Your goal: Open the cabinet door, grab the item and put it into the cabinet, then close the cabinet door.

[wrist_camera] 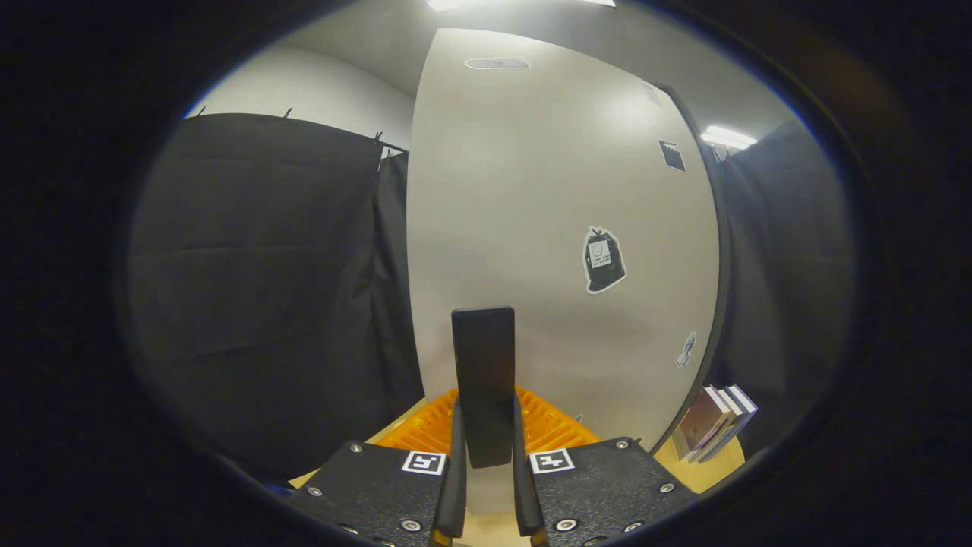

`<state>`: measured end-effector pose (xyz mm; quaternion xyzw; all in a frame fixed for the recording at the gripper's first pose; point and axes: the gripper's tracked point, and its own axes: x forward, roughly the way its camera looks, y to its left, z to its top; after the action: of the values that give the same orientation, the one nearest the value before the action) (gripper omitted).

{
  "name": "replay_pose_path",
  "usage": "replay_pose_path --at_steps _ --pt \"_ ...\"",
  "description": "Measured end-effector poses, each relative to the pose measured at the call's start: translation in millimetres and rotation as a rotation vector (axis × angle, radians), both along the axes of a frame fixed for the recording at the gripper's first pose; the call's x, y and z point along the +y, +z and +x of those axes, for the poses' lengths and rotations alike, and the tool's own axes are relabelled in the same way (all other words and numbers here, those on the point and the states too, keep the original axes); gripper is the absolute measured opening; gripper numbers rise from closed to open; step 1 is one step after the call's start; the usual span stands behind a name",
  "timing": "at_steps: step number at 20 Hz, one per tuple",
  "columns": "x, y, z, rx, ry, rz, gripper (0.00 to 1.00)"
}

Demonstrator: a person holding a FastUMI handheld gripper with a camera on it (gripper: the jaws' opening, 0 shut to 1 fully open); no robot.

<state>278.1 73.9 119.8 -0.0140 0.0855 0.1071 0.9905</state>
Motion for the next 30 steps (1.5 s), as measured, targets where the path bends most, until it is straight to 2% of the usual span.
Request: replay_pose_path --at_steps 19,21,25,28,30 --pt "-56 5 -36 -0.015 -0.126 -0.003 0.24" --pt "-65 6 -38 -0.018 -0.159 -0.004 0.24" --pt "-89 7 -42 -0.021 -0.234 -0.032 0.17" --pt "-117 10 -49 -0.036 -0.332 -0.078 0.18" --pt "-134 12 -50 -0.047 -0.389 -0.085 0.11"
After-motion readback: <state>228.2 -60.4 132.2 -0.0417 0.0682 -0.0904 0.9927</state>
